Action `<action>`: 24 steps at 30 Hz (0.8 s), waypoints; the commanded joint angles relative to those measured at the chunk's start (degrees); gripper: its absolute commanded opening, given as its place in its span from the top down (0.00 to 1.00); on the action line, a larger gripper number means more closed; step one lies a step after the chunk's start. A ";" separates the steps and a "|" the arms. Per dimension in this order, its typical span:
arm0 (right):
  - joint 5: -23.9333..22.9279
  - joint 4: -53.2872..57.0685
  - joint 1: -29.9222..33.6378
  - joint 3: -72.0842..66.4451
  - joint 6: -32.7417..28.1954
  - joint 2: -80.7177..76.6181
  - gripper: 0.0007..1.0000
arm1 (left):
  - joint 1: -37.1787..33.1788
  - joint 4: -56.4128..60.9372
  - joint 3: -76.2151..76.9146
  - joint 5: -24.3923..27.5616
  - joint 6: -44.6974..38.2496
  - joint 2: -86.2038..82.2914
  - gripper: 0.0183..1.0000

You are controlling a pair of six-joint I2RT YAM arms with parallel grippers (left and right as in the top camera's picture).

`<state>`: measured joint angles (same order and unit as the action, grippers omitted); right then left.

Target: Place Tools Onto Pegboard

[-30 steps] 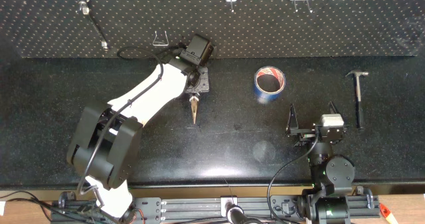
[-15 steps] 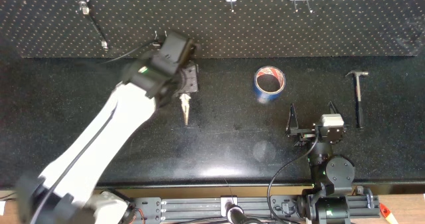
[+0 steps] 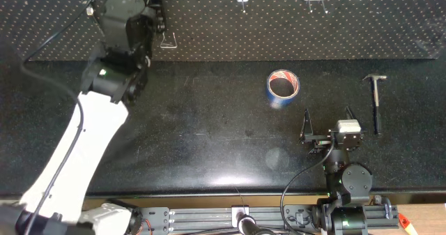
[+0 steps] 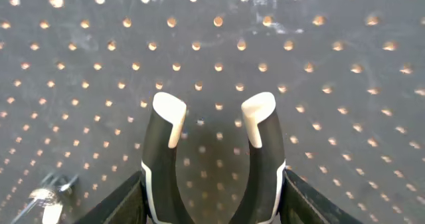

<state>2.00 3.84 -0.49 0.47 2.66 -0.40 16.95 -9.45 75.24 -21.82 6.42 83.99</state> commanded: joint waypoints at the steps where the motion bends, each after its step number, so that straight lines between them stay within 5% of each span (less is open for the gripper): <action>1: 0.11 0.17 -0.31 -0.24 -0.17 0.35 0.02 | 0.04 11.13 0.94 5.55 -0.90 4.24 0.99; 7: 0.11 0.17 -0.31 -0.24 -0.17 0.35 0.02 | 0.74 11.21 0.83 6.25 -0.92 3.72 0.99; 14: 0.09 0.17 -0.31 -0.24 -0.17 0.35 0.02 | -0.94 -4.13 -1.75 7.58 -0.92 -15.98 0.99; 18: 0.11 0.17 -0.31 -0.24 -0.17 0.35 0.02 | -1.14 12.33 -18.64 9.75 -0.72 -26.77 0.99; 24: 0.09 0.17 -0.31 -0.24 -0.17 0.35 0.02 | -1.16 37.55 -27.36 10.97 -0.96 -12.83 0.99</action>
<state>2.00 3.84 -0.49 0.47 2.66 -0.40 15.79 23.88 47.94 -11.81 5.80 66.59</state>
